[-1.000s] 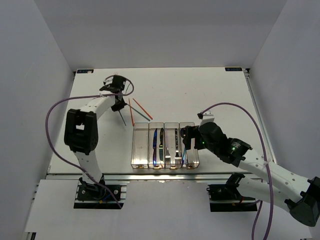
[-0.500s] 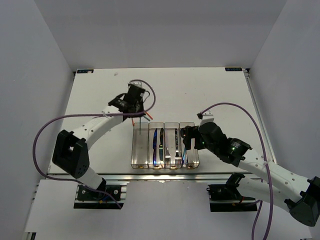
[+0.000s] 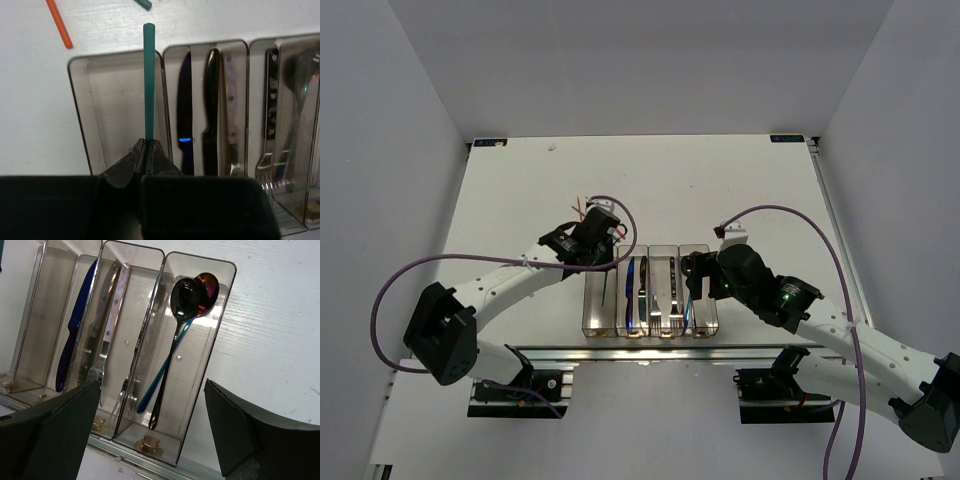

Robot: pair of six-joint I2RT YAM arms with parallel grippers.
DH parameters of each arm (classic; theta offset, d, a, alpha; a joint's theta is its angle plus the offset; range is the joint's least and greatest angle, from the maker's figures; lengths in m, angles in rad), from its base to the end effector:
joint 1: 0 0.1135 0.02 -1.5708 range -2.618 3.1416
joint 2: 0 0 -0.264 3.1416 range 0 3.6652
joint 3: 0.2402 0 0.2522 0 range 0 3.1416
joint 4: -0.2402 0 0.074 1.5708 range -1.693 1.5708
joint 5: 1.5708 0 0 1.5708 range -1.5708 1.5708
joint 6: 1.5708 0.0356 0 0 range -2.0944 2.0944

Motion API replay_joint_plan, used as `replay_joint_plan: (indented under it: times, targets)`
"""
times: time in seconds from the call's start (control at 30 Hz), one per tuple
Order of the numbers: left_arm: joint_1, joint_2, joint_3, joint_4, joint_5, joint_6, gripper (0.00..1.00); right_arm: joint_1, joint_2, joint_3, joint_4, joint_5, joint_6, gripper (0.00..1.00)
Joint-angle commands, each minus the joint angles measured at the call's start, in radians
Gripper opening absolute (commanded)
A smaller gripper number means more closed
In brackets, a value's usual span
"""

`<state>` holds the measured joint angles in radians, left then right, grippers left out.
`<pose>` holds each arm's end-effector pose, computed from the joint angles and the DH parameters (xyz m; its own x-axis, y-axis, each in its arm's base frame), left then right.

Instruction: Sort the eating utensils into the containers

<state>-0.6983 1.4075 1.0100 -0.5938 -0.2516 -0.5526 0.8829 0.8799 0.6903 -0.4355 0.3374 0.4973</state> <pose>0.2244 -0.1768 0.2437 -0.8175 0.0225 -0.5754 0.1047 0.9884 -0.1101 0.1303 0.1400 0.2668 -0.5930 -0.0126 -0.8051 -0.3137 0.9245 0.2166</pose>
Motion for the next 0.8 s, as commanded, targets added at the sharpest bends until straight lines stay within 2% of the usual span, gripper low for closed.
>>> replay_joint_plan:
  times: [0.0, 0.23, 0.33, 0.37, 0.47, 0.6, 0.7, 0.73, 0.77]
  targets:
    - [-0.041, -0.091, -0.056, 0.006, -0.032, -0.070, 0.00, -0.005, 0.004, 0.014, 0.015, 0.009, -0.008, 0.89]
    - [-0.047, -0.139, -0.116, 0.005, -0.063, -0.093, 0.03, -0.005, 0.008, 0.018, 0.021, -0.009, -0.002, 0.89]
    - [-0.049, -0.148, -0.125, -0.001, -0.063, -0.098, 0.25, -0.005, 0.005, 0.023, 0.017, -0.009, 0.000, 0.89]
    - [-0.049, -0.150, -0.126, -0.003, -0.069, -0.098, 0.38, -0.007, 0.004, 0.023, 0.015, -0.009, 0.000, 0.89]
    - [-0.049, -0.156, -0.125, -0.009, -0.095, -0.095, 0.57, -0.005, 0.001, 0.023, 0.014, -0.011, 0.001, 0.89]
    - [-0.049, -0.154, -0.087, -0.024, -0.115, -0.093, 0.64, -0.005, 0.007, 0.031, 0.012, -0.012, 0.001, 0.89]
    - [-0.041, -0.148, -0.004, -0.072, -0.228, -0.102, 0.69, -0.005, 0.011, 0.034, 0.015, -0.012, 0.001, 0.89]
    - [-0.003, -0.121, 0.053, -0.092, -0.298, -0.104, 0.69, -0.005, 0.016, 0.034, 0.021, -0.014, 0.001, 0.89]
    - [-0.003, -0.101, 0.053, -0.092, -0.304, -0.102, 0.69, -0.005, 0.021, 0.034, 0.026, -0.017, 0.001, 0.89]
